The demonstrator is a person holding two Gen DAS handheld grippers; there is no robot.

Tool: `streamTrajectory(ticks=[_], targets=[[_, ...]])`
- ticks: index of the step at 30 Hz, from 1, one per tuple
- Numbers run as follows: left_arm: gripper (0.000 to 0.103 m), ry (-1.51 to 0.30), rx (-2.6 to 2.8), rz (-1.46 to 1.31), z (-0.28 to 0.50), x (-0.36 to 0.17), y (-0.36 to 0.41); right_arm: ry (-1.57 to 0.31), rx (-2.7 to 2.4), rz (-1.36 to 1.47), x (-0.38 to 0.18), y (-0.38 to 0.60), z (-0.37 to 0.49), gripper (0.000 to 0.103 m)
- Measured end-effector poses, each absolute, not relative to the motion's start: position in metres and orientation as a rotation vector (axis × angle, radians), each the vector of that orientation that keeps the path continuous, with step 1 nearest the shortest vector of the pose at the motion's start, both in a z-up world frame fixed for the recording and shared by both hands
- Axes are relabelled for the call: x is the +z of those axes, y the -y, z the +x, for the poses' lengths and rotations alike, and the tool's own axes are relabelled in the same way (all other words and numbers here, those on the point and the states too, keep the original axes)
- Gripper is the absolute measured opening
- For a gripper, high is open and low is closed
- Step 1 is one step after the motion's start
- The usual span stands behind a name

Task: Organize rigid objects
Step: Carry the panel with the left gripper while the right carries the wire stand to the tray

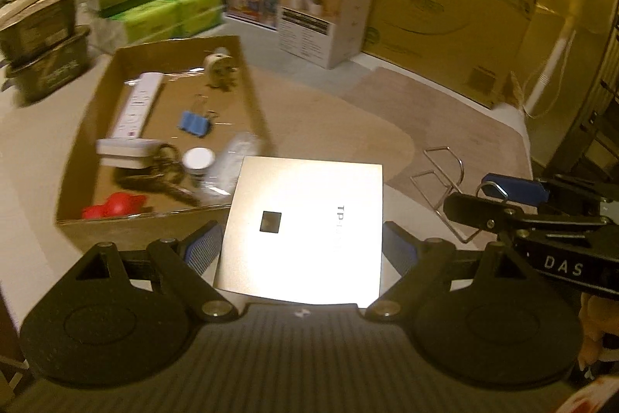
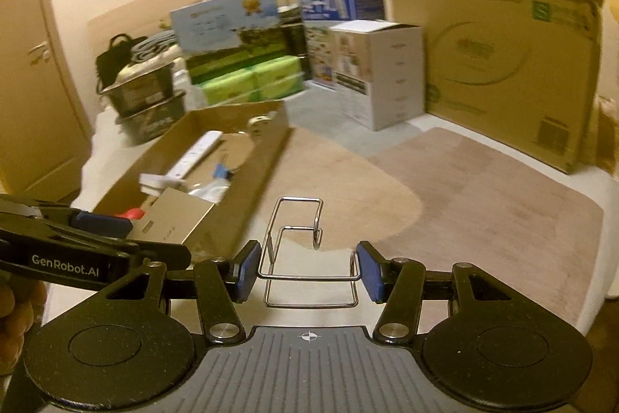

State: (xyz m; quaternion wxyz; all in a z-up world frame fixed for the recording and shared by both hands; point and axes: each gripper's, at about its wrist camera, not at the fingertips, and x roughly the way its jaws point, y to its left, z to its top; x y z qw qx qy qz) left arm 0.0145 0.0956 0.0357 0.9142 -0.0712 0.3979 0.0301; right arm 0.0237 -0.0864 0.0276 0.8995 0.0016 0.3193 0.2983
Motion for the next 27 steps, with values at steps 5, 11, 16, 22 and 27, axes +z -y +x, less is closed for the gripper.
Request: streamTrajectory(ticks=[5,11,16,22,27], targets=[[0.087,-0.8,0.109,-0.164,0.003,0.043,-0.116,-0.656,0.66,-0.023,0.03,0.065,0.019,0.054],[0.087,-0.786,0.16,-0.182,-0.007,0.046,-0.141,-0.655,0.699,-0.047,0.032,0.041,0.017,0.054],[0.087,-0.781,0.189,-0.198,-0.009,0.046,-0.16,-0.653,0.726,-0.064,0.033,0.021,0.022,0.054],[0.087,-0.784,0.219,-0.193,-0.005,0.045,-0.183,-0.655,0.75,-0.075,0.033,-0.002,0.037,0.054],[0.087,-0.78,0.237,-0.178,0.008,0.047,-0.203,-0.643,0.772,-0.095,0.036,-0.025,0.052,0.054]])
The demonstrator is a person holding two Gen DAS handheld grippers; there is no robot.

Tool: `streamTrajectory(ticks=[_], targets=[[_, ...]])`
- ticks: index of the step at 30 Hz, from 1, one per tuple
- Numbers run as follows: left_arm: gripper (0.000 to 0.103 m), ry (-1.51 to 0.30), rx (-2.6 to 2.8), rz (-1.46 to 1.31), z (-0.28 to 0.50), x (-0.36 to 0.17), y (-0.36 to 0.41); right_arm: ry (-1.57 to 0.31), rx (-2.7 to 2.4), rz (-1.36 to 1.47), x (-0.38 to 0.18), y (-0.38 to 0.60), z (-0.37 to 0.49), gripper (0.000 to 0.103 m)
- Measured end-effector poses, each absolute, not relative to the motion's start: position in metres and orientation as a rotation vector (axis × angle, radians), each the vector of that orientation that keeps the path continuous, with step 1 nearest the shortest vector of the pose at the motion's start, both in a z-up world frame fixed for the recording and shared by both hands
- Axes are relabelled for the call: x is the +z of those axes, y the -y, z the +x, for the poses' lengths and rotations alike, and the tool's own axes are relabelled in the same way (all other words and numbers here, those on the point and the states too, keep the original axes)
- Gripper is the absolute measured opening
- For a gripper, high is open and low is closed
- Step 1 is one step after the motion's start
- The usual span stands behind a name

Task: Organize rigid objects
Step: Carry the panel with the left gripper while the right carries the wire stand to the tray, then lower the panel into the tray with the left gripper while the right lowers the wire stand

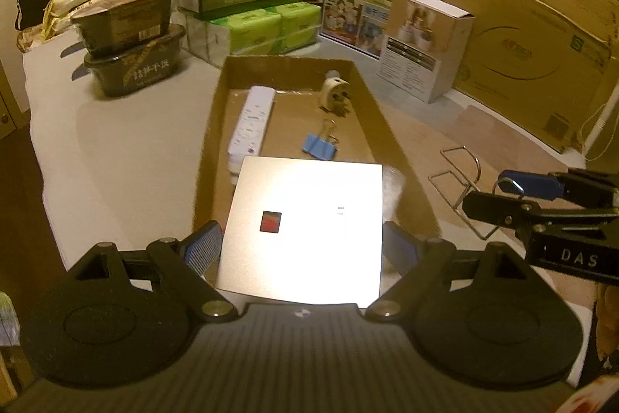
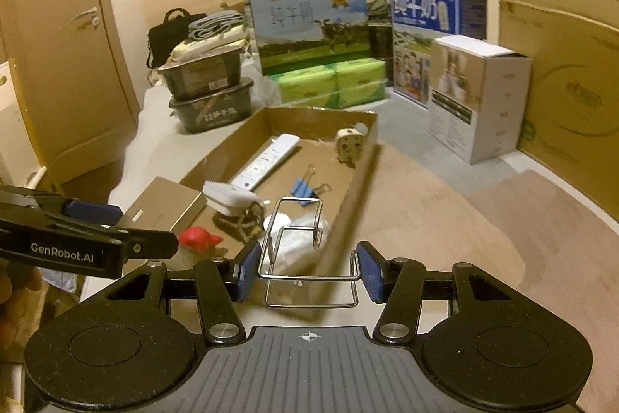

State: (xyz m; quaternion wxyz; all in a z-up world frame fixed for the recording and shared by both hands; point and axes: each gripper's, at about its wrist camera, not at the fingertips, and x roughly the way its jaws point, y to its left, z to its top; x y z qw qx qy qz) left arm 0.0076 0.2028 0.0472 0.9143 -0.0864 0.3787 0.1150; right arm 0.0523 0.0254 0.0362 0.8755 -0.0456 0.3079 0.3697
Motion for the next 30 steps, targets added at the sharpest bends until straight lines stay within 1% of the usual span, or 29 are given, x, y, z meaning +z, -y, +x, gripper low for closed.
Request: streamTrajectory(ticks=[13,30], targets=[[0.087,-0.788,0.242,-0.133,0.069,0.051,-0.252,-0.628,0.796,-0.12,0.04,-0.081,0.118,0.054],[0.087,-0.852,0.2,-0.086,0.145,0.023,-0.279,-0.702,0.777,-0.116,0.008,-0.107,0.188,0.054]])
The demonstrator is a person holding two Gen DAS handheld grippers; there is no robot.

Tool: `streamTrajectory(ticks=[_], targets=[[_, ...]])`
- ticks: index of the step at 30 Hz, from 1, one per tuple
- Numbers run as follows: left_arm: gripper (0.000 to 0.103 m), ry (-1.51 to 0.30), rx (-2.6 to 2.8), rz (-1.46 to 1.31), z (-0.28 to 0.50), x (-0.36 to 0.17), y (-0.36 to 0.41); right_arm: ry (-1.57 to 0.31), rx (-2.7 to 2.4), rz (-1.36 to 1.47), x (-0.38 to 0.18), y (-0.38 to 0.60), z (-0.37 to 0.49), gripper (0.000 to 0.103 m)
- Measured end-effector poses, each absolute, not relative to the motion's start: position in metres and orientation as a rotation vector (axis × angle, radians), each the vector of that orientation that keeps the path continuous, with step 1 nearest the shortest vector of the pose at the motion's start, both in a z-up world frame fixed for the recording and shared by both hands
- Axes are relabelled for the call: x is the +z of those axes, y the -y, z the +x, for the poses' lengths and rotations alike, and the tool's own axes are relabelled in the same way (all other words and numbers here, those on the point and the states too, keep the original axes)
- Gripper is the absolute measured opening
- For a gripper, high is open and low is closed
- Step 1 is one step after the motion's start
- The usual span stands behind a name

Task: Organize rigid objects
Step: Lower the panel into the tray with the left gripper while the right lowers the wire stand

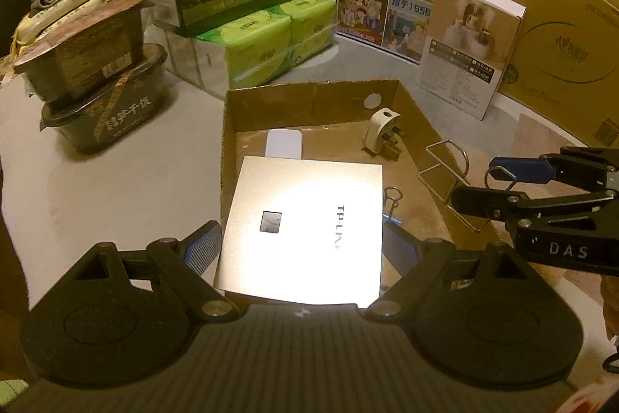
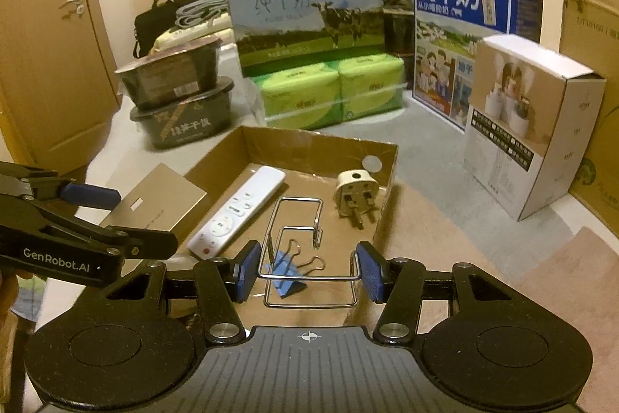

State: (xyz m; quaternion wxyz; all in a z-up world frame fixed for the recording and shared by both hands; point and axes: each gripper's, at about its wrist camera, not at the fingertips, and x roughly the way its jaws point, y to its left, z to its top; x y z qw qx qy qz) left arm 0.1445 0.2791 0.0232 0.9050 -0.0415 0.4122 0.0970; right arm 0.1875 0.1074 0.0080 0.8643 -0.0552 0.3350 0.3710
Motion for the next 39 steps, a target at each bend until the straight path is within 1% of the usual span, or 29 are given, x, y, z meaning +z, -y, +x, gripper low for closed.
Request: streamTrajectory(ticks=[9,19,22,39], targets=[[0.087,-0.869,0.182,-0.067,0.164,0.011,-0.279,-0.724,0.771,-0.1,-0.005,-0.108,0.201,0.054],[0.088,-0.885,0.166,-0.052,0.177,0.003,-0.277,-0.725,0.766,-0.086,-0.007,-0.108,0.207,0.054],[0.091,-0.866,0.181,-0.034,0.173,0.005,-0.277,-0.723,0.766,-0.083,-0.007,-0.108,0.207,0.054],[0.091,-0.852,0.211,-0.041,0.141,0.02,-0.281,-0.714,0.796,-0.076,0.003,-0.115,0.186,0.054]])
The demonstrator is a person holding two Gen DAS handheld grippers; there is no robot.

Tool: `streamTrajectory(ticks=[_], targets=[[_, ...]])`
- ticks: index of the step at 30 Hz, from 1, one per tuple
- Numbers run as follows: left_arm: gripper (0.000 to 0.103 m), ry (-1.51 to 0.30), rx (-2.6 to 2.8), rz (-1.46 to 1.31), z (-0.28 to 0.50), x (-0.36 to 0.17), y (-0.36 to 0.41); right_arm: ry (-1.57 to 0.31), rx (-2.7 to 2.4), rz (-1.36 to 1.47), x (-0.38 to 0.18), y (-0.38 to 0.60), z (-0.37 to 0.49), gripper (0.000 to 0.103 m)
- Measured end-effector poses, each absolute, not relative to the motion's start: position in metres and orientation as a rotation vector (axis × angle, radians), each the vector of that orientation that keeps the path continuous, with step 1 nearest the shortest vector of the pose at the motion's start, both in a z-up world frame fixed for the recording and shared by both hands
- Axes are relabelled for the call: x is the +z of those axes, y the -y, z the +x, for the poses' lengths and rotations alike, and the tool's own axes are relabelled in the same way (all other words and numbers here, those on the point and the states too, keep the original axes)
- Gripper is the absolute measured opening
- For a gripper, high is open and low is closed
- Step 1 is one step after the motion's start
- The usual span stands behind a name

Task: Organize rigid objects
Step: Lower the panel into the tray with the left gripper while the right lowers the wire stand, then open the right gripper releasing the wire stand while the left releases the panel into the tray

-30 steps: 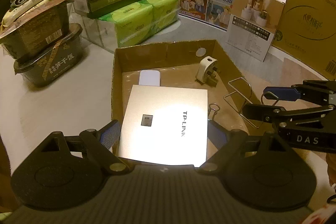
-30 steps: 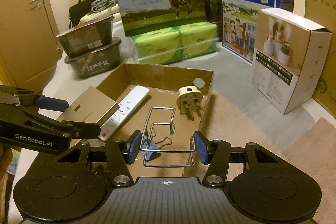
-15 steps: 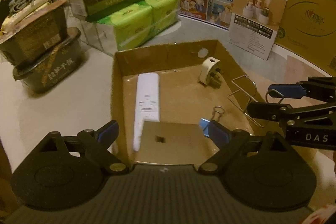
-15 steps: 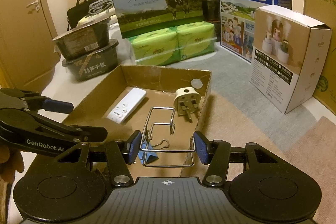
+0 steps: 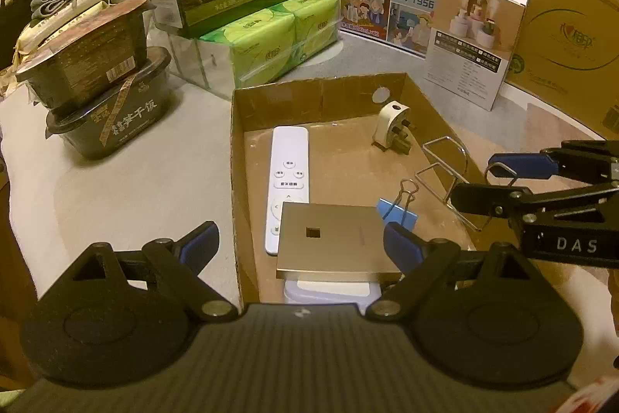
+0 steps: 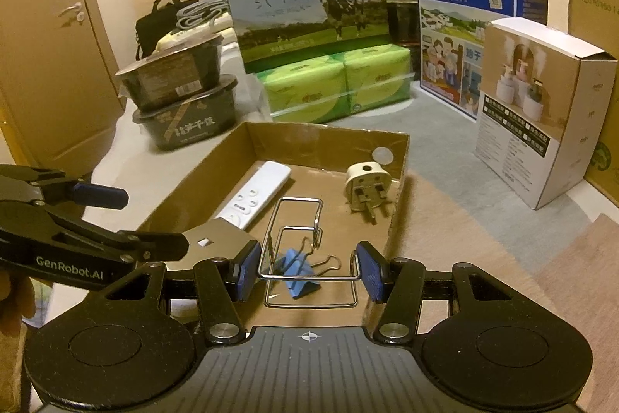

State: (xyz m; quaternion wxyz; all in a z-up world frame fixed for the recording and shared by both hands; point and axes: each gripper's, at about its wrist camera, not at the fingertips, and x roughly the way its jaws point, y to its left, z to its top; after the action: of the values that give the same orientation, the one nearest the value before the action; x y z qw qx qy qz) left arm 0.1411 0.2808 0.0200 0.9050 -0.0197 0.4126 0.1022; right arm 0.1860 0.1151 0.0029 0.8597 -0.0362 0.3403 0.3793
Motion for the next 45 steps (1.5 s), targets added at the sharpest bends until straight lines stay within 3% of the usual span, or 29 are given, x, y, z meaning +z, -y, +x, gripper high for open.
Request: streamTrajectory(ticks=[28,29,30,32,45], targets=[[0.091,-0.843,0.216,-0.023,0.136,0.018,-0.284,-0.71,0.815,-0.048,0.002,-0.119,0.189,0.054],[0.093,-0.841,0.22,-0.011,0.135,0.018,-0.283,-0.705,0.821,-0.048,0.002,-0.119,0.19,0.057],[0.097,-0.839,0.226,-0.002,0.134,0.017,-0.283,-0.697,0.814,-0.046,0.003,-0.119,0.19,0.071],[0.098,-0.829,0.232,0.008,0.131,0.017,-0.282,-0.675,0.798,-0.017,0.006,-0.113,0.19,0.08],[0.102,-0.786,0.244,-0.066,0.089,0.032,-0.265,-0.73,0.743,0.056,0.021,-0.071,0.161,0.08]])
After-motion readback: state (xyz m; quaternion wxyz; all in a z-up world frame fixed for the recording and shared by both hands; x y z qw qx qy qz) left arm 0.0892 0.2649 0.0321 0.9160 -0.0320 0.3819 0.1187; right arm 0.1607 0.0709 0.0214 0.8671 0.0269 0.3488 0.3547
